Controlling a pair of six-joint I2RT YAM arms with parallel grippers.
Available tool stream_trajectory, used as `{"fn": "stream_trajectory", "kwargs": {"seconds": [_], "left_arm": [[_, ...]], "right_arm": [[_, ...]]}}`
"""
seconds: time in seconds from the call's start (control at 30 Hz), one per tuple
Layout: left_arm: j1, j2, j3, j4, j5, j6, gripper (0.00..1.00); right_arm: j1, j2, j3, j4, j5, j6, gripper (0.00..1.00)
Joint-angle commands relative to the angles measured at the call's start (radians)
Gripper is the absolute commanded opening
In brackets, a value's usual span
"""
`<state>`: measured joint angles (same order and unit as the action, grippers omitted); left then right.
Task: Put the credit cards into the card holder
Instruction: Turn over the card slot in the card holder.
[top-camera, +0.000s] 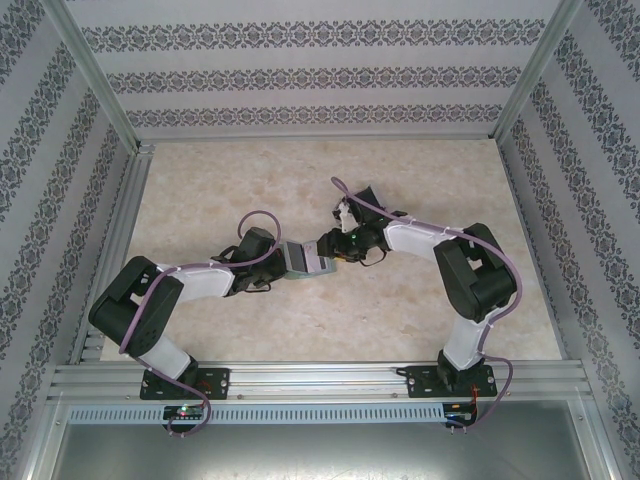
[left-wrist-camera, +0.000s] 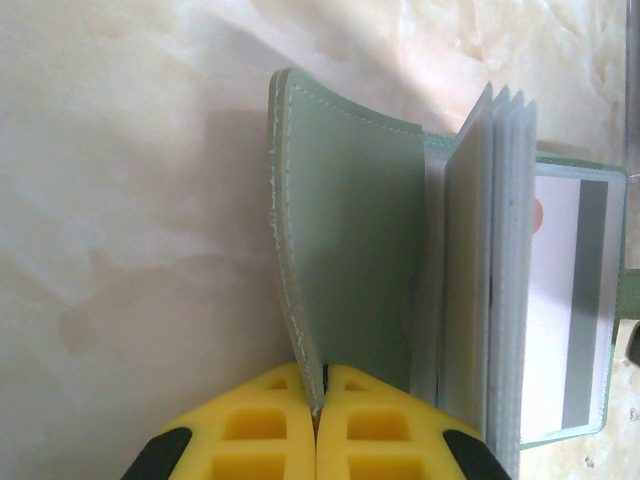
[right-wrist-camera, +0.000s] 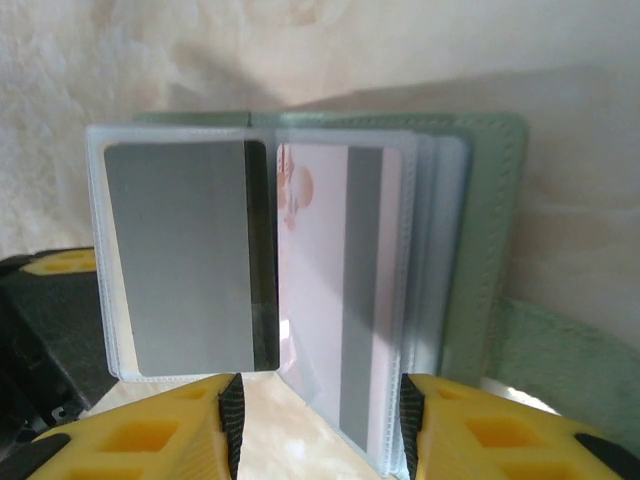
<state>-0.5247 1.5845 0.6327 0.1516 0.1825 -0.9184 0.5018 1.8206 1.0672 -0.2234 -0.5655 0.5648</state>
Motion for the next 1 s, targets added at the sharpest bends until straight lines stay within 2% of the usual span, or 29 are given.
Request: {"fn": "stream_trajectory", "kwargs": {"seconds": [0.0, 0.63, 0.97], "left_arm": [[-0.018, 0.01, -0.001, 0.0, 0.01, -0.005, 0.0], [-0.026, 0.045, 0.026, 0.009, 0.023, 0.0, 0.0], [-0.031, 0.057, 0.015, 0.045, 0.033, -0.01, 0.0]], "right_arm": [[0.0, 0.038, 0.039, -0.033, 0.027, -0.038, 0.48], [0.053, 0.033, 0.112, -0.044, -0.005, -0.026, 0.48], [0.068, 0.083, 0.148, 0.043, -0.118, 0.044, 0.48]]}}
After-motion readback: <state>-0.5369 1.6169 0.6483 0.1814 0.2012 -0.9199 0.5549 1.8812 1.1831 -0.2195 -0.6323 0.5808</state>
